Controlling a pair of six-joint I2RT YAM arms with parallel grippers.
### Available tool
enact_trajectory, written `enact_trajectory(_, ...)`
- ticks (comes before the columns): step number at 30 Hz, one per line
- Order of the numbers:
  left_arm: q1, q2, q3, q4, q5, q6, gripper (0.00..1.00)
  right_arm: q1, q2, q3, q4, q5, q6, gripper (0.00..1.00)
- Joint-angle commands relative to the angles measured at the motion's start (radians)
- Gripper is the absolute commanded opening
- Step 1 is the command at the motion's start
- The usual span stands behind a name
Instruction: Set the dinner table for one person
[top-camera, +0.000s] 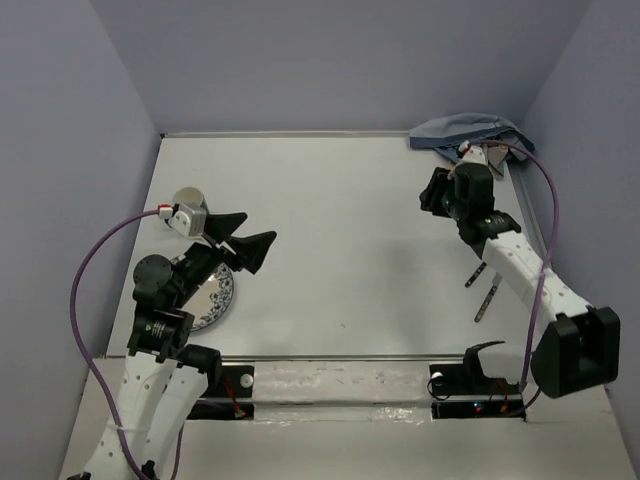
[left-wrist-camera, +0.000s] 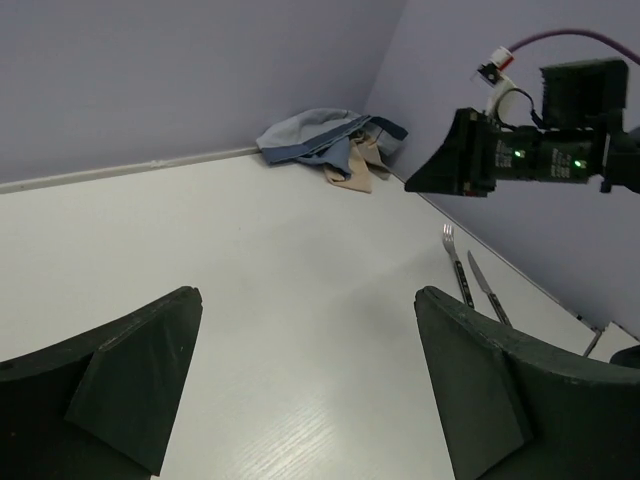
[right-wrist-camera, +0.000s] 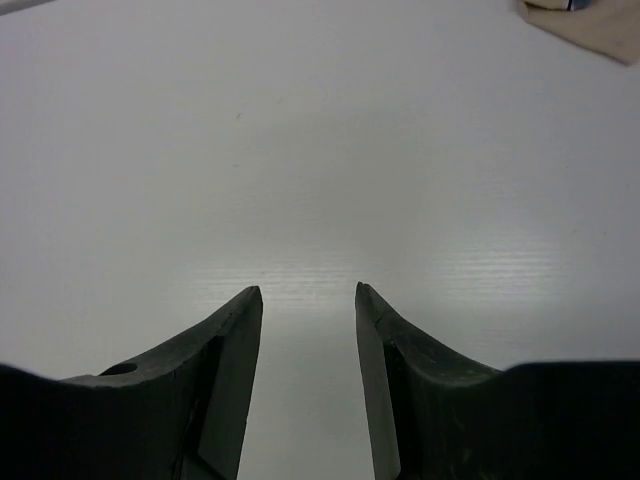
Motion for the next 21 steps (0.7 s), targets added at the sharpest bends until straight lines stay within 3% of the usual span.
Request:
enact_trajectory(1, -0.026, 0.000, 0.015, -0.016, 0.011, 0.048, 0.99, -0.003, 0.200, 0.153, 0.050, 0.128, -0.078, 0.49)
enact_trajectory(9, -0.096, 0.021, 0.020, -0.032, -0.049, 0.063, 0.99, -0.003, 0.594, 0.518, 0.050, 0.318, -0.245, 0.52)
enact_trajectory(21, -0.153, 0.079, 0.032, -0.064, -0.155, 0.068, 0.99, -0.012, 1.141, 1.081, 0.042, 0.409, -0.530, 0.58)
